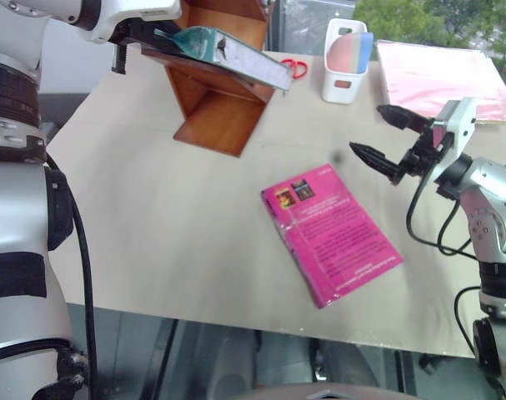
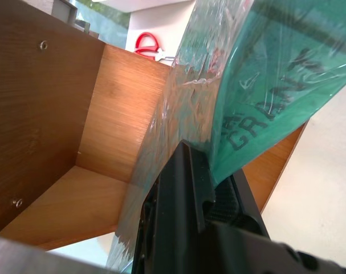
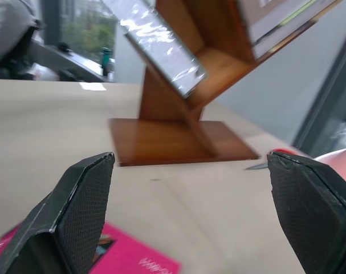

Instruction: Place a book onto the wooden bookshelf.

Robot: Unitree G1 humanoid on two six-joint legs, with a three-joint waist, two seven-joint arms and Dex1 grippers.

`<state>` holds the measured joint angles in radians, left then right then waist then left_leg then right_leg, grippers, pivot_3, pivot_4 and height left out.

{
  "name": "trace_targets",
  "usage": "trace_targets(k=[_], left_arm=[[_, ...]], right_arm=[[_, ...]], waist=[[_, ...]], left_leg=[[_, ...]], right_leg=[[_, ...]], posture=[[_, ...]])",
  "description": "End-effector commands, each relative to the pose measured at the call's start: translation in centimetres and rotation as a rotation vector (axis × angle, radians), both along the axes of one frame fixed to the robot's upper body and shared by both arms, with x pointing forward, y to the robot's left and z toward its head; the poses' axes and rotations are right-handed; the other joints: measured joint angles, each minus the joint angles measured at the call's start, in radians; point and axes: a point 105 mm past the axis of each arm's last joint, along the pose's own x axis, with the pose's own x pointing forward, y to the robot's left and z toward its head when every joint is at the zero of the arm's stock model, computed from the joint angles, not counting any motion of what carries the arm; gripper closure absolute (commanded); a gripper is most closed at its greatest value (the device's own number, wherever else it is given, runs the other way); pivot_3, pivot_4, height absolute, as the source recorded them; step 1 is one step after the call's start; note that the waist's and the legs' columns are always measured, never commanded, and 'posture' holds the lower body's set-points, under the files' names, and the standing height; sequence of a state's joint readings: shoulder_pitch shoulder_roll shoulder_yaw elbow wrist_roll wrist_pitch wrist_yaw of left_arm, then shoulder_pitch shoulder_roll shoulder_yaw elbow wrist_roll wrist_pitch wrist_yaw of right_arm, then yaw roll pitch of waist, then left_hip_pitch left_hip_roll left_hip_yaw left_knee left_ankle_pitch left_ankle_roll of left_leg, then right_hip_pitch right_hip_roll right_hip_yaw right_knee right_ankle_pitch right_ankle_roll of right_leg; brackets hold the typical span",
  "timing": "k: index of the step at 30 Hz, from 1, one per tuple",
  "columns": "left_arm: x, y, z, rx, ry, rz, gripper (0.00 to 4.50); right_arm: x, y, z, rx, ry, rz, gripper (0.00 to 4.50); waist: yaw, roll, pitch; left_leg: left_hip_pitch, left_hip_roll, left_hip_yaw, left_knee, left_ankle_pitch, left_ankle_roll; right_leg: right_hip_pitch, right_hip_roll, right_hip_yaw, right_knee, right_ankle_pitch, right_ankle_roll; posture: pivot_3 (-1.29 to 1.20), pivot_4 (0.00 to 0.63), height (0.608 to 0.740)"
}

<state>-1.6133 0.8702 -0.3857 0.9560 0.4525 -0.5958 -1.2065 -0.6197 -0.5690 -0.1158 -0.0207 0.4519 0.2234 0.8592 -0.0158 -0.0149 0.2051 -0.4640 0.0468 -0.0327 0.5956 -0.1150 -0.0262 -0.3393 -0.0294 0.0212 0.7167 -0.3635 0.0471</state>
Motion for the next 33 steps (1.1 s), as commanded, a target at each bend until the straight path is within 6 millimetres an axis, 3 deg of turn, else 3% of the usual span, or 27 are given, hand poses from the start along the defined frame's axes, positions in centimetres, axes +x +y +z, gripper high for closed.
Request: trace_targets(k=[1, 13, 22, 33], left_arm=[[1.3, 1.4, -1.3, 0.008, 0.017, 0.098, 4.48], [2.1, 0.4, -2.6, -0.007, 0.076, 0.129, 4.48], [1.3, -0.4, -1.0, -0.082, -0.002, 0.056, 0.78], [-4.2, -1.3, 1.5, -0.358, -0.023, -0.196, 0.78]], right_arm=[[-0.5, 0.8, 2.2, -0.004, -0.085, 0.023, 0.09], [-2.3, 1.6, 1.6, -0.021, -0.058, 0.069, 0.09], [-2.4, 1.8, 1.0, -0.031, -0.029, 0.082, 0.09], [-2.4, 1.2, 0.1, -0.062, 0.017, 0.088, 0.09]], waist=[[-0.002, 0.001, 0.0], [-0.004, 0.001, -0.001], [-0.021, 0.001, 0.0], [-0.025, 0.0, 0.0]], left_leg=[[0.001, 0.001, 0.0, 0.0, 0.001, 0.0], [0.006, 0.001, 0.002, 0.003, 0.005, 0.0], [-0.001, 0.001, 0.002, 0.002, 0.005, 0.0], [-0.003, 0.001, 0.002, 0.0, 0.005, 0.0]], right_leg=[[0.0, 0.001, 0.0, 0.002, 0.0, 0.0], [0.0, 0.001, 0.004, 0.014, 0.0, 0.0], [-0.006, 0.001, 0.005, 0.012, 0.0, 0.0], [-0.006, 0.0, 0.004, 0.007, 0.0, -0.001]], posture=[[0.0, 0.15, 0.74], [0.0, 0.15, 0.74], [0.0, 0.15, 0.74], [0.0, 0.15, 0.74]])
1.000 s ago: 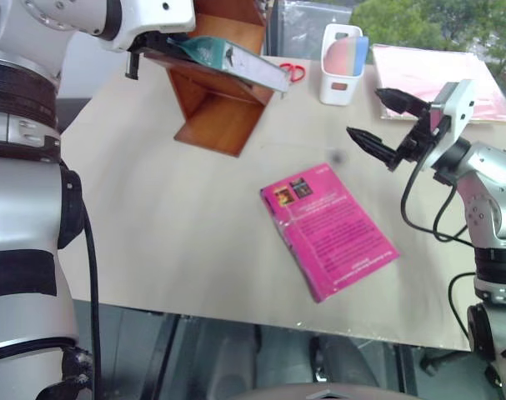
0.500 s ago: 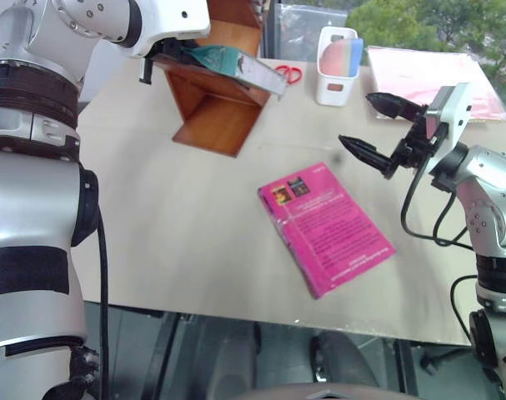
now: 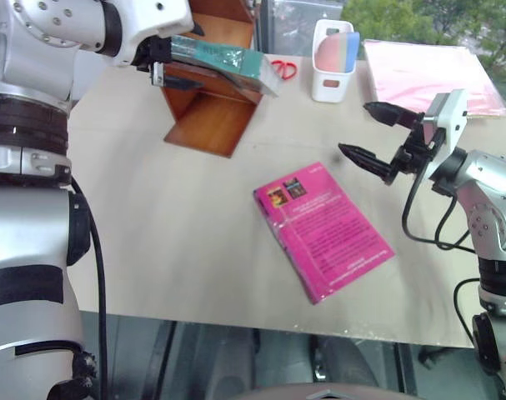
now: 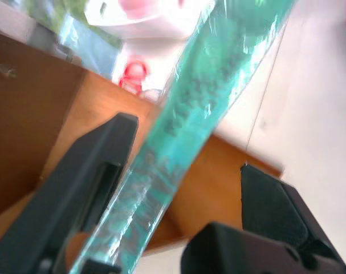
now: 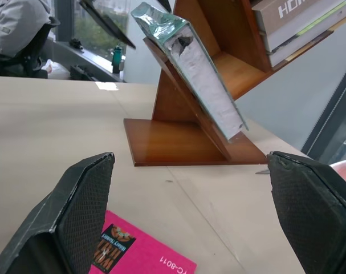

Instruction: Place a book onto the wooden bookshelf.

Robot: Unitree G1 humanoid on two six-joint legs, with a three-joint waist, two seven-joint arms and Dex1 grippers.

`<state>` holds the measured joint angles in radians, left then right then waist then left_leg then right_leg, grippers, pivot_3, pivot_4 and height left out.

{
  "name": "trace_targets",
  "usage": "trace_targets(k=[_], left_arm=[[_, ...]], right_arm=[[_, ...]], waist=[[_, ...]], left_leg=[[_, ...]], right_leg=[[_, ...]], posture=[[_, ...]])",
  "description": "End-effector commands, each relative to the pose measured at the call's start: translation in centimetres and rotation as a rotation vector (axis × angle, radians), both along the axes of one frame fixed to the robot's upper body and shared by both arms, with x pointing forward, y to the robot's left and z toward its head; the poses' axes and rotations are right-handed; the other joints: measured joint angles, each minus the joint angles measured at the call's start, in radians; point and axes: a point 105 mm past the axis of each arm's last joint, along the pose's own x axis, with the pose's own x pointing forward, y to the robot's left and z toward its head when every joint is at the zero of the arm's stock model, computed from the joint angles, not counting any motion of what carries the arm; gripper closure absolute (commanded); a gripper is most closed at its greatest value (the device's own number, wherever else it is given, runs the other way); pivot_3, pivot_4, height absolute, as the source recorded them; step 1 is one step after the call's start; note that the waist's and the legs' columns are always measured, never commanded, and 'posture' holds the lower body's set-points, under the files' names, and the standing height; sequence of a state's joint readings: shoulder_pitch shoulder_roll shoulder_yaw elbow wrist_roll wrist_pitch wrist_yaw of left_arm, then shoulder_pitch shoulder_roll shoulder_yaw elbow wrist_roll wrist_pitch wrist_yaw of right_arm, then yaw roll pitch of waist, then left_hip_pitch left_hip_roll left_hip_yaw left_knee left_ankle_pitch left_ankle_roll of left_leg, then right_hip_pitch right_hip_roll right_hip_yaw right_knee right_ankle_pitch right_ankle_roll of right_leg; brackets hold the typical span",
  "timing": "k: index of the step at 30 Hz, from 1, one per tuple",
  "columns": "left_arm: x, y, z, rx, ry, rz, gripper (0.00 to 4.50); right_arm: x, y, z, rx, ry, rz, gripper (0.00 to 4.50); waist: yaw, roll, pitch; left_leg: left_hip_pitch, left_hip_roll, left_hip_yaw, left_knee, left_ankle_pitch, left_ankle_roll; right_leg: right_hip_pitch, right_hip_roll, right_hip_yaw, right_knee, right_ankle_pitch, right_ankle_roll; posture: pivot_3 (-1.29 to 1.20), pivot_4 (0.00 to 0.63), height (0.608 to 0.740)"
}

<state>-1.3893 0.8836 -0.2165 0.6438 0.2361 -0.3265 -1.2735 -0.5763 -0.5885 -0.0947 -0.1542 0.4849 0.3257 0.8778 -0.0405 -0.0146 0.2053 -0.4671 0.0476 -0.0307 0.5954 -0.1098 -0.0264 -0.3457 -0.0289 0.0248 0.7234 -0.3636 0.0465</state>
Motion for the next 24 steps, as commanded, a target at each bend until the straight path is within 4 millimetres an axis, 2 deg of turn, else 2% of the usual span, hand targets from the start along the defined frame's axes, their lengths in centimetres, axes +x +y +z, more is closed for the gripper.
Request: trace_targets(k=[1, 3, 5, 9, 11, 14, 16, 17, 19, 24], left_arm=[[-3.3, -0.2, 2.1, -0.108, -0.106, -0.151, 0.78], [-4.8, 0.0, 0.1, -0.175, -0.015, -0.226, 0.78], [-5.7, -0.1, -0.3, -0.361, 0.02, -0.267, 0.78], [-7.4, -1.5, -3.7, -0.689, 0.195, -0.315, 0.78], [-7.9, -2.6, -6.4, -0.832, 0.306, -0.321, 0.78], [-8.0, -4.1, -9.3, -1.007, 0.42, -0.282, 0.78], [-7.6, -4.5, -12.8, -1.081, 0.501, -0.202, 0.22], [-7.5, -4.2, -14.0, -1.128, 0.523, -0.158, 0.02], [-7.3, -3.5, -15.1, -1.176, 0.51, -0.095, 0.02], [-8.7, -0.8, -18.4, -1.115, 0.478, 0.053, 0.02]], right_arm=[[-0.6, -0.3, 0.4, -0.02, -0.014, 0.011, 0.09], [-0.6, -0.3, -0.3, -0.047, 0.001, 0.013, 0.09], [-0.8, -0.2, -0.7, -0.055, 0.017, 0.019, 0.09], [-0.5, -0.5, -2.6, -0.13, 0.047, -0.028, 0.09], [0.3, -0.8, -3.6, -0.152, 0.045, -0.096, 0.09], [0.4, -0.8, -4.9, -0.151, 0.077, -0.109, 0.09], [0.1, -1.6, -6.3, -0.171, 0.119, -0.12, 0.0], [-0.1, -2.5, -6.7, -0.184, 0.124, -0.148, 0.0], [-0.4, -3.7, -6.9, -0.207, 0.117, -0.196, 0.0], [-3.9, -6.8, -8.0, -0.269, 0.209, -0.206, 0.0]], waist=[[0.0, 0.0, 0.0], [0.0, 0.0, 0.0], [0.0, 0.0, 0.0], [0.002, 0.0, 0.0], [0.005, 0.0, -0.001], [0.009, 0.0, -0.001], [0.011, 0.0, -0.001], [0.011, 0.0, -0.001], [0.014, -0.001, -0.001], [0.024, 0.0, -0.001]], left_leg=[[0.0, 0.0, 0.0, 0.0, 0.0, 0.0], [0.001, 0.0, 0.0, 0.001, 0.0, 0.0], [0.002, 0.0, 0.0, 0.001, 0.0, 0.0], [0.002, 0.001, -0.001, 0.002, 0.0, 0.0], [0.002, 0.0, -0.002, 0.003, 0.0, 0.0], [0.003, 0.0, -0.003, 0.005, 0.0, 0.0], [0.003, 0.0, -0.004, 0.006, 0.0, 0.0], [0.003, 0.0, -0.003, 0.006, 0.0, 0.0], [0.004, -0.001, -0.003, 0.005, 0.0, 0.001], [0.005, -0.001, -0.002, 0.003, -0.001, 0.001]], right_leg=[[0.0, 0.0, 0.0, 0.0, 0.0, 0.0], [0.0, -0.001, 0.001, 0.001, 0.0, 0.0], [0.001, 0.0, 0.001, 0.002, 0.0, 0.0], [0.001, 0.0, -0.001, 0.004, 0.0, 0.0], [0.003, -0.001, -0.001, 0.005, 0.0, 0.0], [0.004, -0.001, -0.002, 0.006, 0.0, 0.0], [0.004, 0.0, -0.002, 0.006, 0.0, 0.0], [0.005, -0.001, -0.002, 0.006, 0.0, 0.0], [0.006, -0.001, -0.002, 0.005, 0.0, 0.0], [0.005, -0.001, -0.001, 0.004, 0.0, 0.0]], posture=[[0.0, 0.15, 0.74], [0.0, 0.15, 0.74], [0.0, 0.15, 0.74], [0.0, 0.15, 0.74], [0.0, 0.15, 0.74], [0.0, 0.15, 0.74], [0.0, 0.15, 0.74], [0.0, 0.15, 0.74], [0.0, 0.15, 0.74], [0.0, 0.15, 0.74]])
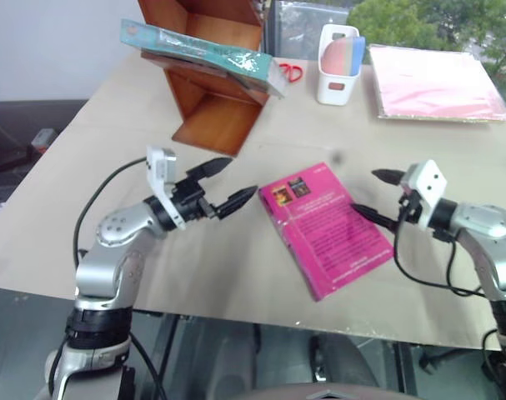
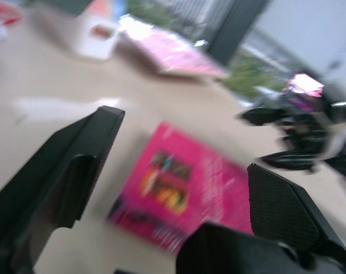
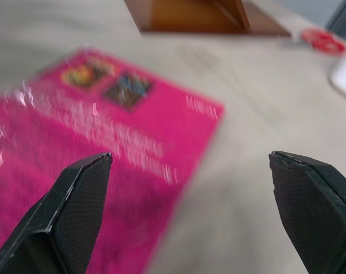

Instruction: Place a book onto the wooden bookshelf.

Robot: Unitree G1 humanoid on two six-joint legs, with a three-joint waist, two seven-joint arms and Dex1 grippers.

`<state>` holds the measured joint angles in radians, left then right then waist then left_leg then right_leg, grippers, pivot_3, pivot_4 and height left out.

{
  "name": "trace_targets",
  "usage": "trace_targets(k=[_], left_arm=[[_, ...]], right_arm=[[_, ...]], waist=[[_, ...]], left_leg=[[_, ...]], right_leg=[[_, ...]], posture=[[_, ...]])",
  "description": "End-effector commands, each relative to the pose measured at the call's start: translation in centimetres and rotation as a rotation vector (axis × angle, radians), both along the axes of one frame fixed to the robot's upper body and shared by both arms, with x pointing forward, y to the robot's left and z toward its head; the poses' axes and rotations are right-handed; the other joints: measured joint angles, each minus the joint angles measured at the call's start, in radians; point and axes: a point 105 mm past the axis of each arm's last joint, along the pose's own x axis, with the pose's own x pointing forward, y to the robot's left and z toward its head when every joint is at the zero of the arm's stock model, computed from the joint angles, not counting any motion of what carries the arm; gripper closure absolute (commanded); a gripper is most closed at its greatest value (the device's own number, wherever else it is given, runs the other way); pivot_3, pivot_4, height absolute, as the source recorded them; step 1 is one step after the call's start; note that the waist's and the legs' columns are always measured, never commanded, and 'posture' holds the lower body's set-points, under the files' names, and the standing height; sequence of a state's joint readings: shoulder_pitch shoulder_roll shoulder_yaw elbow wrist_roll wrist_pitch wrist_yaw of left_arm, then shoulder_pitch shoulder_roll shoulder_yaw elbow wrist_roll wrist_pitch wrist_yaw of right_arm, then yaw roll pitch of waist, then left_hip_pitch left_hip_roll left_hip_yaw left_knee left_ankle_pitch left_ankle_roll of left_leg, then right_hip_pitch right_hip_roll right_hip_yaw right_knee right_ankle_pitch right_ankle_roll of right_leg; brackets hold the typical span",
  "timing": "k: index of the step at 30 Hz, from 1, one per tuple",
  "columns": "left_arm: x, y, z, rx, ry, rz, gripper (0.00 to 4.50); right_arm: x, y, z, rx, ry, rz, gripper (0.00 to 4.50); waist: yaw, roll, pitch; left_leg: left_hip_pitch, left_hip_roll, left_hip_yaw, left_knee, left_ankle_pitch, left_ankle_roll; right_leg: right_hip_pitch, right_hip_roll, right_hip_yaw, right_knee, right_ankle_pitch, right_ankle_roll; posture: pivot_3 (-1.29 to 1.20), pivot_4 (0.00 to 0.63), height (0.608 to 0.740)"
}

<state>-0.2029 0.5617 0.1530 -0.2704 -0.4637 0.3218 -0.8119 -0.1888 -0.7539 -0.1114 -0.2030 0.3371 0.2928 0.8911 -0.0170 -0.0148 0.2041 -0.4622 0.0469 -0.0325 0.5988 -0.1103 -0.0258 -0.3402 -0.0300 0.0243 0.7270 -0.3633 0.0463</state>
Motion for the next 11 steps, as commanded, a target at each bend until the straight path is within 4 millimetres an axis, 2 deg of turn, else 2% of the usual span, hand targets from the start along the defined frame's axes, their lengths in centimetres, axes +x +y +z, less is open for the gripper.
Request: trace_targets(k=[1, 6, 11], left_arm=[[-1.2, 1.9, 0.0, 0.05, -0.041, 0.052, 0.02], [-3.2, 6.1, -1.9, 0.11, 0.058, 0.136, 0.02], [-3.7, 7.2, -2.3, 0.132, 0.097, 0.142, 0.02]], right_arm=[[-2.1, -1.4, 2.2, 0.017, -0.033, -0.006, 0.0], [-5.1, -4.6, 2.3, 0.0, 0.004, -0.128, 0.0], [-6.6, -5.6, 2.0, 0.003, 0.038, -0.171, 0.0]], waist=[[0.001, 0.0, 0.0], [0.003, 0.0, 0.0], [0.005, -0.001, -0.001]], left_leg=[[0.001, 0.0, 0.0, -0.001, 0.0, 0.0], [0.001, 0.001, 0.001, -0.002, 0.0, 0.0], [0.006, 0.001, 0.002, -0.002, -0.001, 0.0]], right_leg=[[0.001, 0.0, 0.0, -0.001, 0.0, 0.0], [0.001, 0.0, 0.0, -0.002, 0.0, 0.0], [0.005, -0.002, 0.0, -0.006, -0.001, -0.001]], posture=[[0.0, 0.15, 0.74], [0.0, 0.15, 0.74], [0.0, 0.15, 0.74]])
